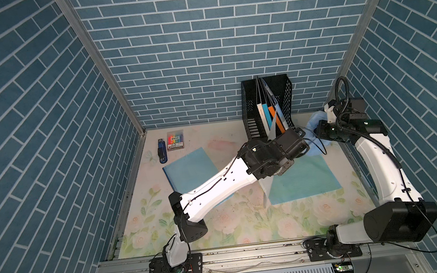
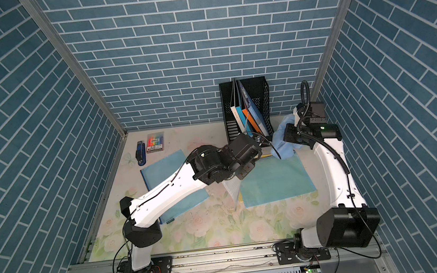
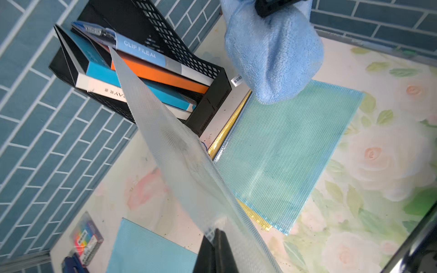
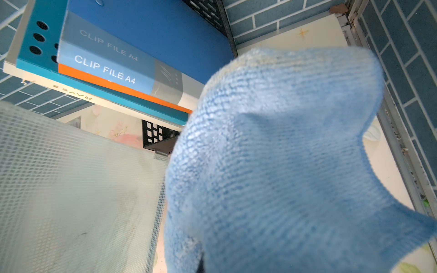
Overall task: Wipe the document bag
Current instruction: Adjust the document bag at the center of the board.
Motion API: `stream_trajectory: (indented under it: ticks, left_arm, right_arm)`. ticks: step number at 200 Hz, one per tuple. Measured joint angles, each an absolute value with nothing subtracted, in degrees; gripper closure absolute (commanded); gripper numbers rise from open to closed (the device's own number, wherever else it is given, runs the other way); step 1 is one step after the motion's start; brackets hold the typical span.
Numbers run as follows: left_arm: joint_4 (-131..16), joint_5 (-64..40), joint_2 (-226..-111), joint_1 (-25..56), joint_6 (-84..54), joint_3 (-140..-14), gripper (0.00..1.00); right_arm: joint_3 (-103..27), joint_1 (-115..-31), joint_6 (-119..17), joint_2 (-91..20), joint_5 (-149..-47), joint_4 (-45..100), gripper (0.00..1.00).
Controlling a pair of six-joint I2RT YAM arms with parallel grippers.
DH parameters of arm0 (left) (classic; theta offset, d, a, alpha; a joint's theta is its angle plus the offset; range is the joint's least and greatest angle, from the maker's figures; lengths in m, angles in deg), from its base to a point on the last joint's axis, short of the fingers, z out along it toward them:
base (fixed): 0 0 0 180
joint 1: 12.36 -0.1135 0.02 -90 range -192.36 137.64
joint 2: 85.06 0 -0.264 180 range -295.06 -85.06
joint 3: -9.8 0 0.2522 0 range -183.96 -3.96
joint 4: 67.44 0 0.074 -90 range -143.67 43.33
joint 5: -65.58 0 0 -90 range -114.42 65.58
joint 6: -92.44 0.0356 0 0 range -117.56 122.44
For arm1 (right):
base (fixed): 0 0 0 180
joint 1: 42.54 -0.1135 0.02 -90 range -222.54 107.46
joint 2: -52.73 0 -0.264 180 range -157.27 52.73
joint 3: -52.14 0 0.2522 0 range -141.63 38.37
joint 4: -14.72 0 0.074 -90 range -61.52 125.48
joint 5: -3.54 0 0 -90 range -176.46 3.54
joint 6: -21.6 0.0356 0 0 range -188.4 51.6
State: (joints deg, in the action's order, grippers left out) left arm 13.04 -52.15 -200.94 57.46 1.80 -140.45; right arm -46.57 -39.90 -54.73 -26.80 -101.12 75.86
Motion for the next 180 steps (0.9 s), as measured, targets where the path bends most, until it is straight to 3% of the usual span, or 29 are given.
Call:
stream_trajectory:
  ticks: [44,90,136,180]
  left_arm:
    - [4.4,-68.7,-201.8,64.8,13.6,-130.1,1.00]
    - [-17.2,-80.4,-201.7,66.2,30.7,-109.1,1.00]
    - [-31.7,-82.0,-201.4,69.4,37.7,-97.3,1.00]
    - [-44.7,-76.3,-193.2,71.8,41.3,-82.7,1.00]
  right_arm:
    - [-44.3,-36.3,-54.6,-26.3,-101.5,75.1,0.94]
    - [-38.6,-30.9,-53.2,-24.3,-103.2,73.8,0.94]
    - [-35.1,-26.8,-52.9,-21.2,-104.4,73.2,0.94]
    - [-34.2,-26.5,-51.8,-21.0,-105.8,72.0,0.94]
